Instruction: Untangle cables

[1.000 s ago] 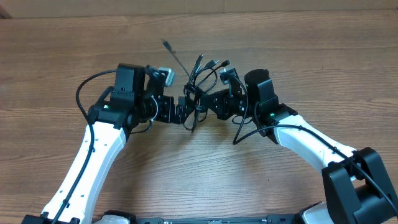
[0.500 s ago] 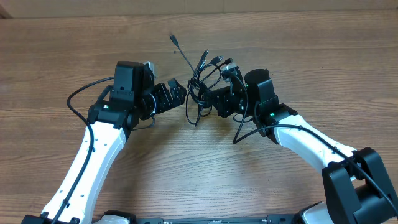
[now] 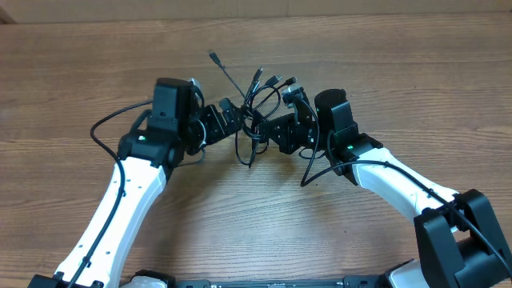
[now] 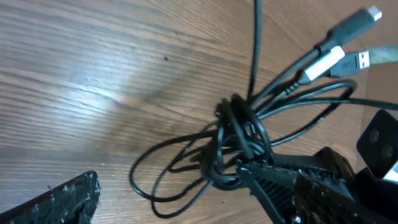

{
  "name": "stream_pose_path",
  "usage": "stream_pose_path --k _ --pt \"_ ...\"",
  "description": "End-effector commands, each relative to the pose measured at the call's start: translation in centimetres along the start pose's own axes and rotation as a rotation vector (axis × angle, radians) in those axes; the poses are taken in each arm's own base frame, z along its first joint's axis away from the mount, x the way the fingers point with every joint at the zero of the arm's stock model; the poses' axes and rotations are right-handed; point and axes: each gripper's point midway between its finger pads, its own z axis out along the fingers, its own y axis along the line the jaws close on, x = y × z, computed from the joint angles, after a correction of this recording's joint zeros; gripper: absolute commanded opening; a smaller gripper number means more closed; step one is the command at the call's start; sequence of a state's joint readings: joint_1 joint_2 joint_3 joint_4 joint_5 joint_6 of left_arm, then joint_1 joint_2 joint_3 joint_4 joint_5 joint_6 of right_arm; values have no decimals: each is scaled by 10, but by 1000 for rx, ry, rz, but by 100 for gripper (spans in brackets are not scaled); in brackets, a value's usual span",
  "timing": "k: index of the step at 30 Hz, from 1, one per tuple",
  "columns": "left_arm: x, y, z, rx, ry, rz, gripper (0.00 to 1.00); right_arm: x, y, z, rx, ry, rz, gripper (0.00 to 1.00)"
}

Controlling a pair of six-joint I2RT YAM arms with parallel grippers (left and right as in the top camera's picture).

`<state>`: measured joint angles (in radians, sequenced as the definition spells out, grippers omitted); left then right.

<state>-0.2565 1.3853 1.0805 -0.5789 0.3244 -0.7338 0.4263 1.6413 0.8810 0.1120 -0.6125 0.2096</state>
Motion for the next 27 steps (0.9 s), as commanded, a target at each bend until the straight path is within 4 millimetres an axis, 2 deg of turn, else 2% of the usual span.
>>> stream_pose_path --k 1,7,8,10,11,12,13,15,20,22,27 --pt "1 -12 0 -9 -26 -19 100 -13 16 -2 -68 -22 -63 4" --pt "7 -15 5 -66 -72 -54 100 -14 17 -2 -73 -28 -72 4" --pt "8 -16 5 -68 -74 -62 96 -15 17 -2 -73 -30 -73 4" --pt "7 -15 5 -74 -82 -90 68 -15 17 -2 -73 -30 -74 4" --pt "7 -14 5 -76 -85 -108 61 -15 17 -2 -74 -30 -74 4" --pt "7 -14 5 -76 -86 -125 58 -15 17 -2 -74 -30 -73 4" --pt "6 -14 5 -78 -91 -143 60 -15 17 -2 -74 -30 -73 4" --pt "4 -12 5 -85 -104 -167 73 -15 17 -2 -74 -30 -73 4" --pt "0 -9 4 -99 -134 -223 84 -15 17 -2 -74 -30 -73 4" --pt "-1 -9 4 -100 -144 -251 86 -15 17 -2 -75 -30 -73 4" --pt "-4 -12 5 -83 -157 -312 82 -15 17 -2 -74 -30 -73 4"
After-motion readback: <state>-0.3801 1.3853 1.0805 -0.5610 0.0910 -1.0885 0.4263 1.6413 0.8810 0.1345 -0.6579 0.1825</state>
